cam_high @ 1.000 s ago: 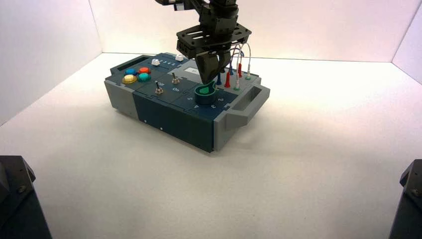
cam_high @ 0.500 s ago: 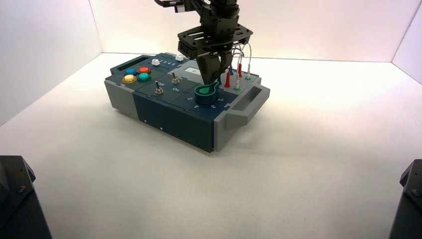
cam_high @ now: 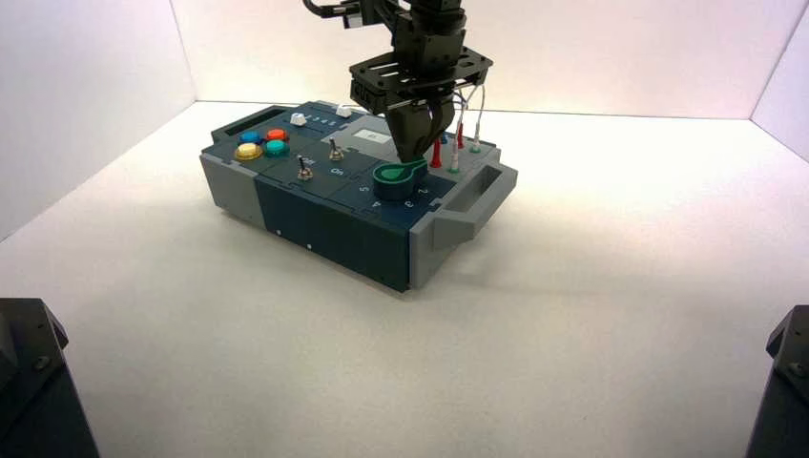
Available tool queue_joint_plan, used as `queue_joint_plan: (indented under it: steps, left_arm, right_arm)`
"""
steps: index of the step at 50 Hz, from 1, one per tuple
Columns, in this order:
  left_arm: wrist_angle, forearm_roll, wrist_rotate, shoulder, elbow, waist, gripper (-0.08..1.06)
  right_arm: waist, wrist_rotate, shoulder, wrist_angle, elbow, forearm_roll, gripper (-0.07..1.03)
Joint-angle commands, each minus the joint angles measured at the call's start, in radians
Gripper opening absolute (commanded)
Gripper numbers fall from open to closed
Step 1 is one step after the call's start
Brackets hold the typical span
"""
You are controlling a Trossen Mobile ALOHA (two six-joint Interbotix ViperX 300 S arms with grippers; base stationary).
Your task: Turn the knob to position 2.
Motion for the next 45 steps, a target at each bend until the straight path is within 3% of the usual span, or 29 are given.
queue_joint_plan:
  steps: [1,45]
  left_arm:
    - [-0.011,0.002,0.006,-0.008,-0.017,0.003,-0.03]
    - [-0.011,0.002,0.025,-0.015,-0.020,0.003,-0.03]
  right_arm:
    - [-0.003,0.005,-0.025,0.009,-0.012,-0.002,-0.02]
    - [-0.003,0.018,-0.037,0.031,0.005,-0.002,-0.02]
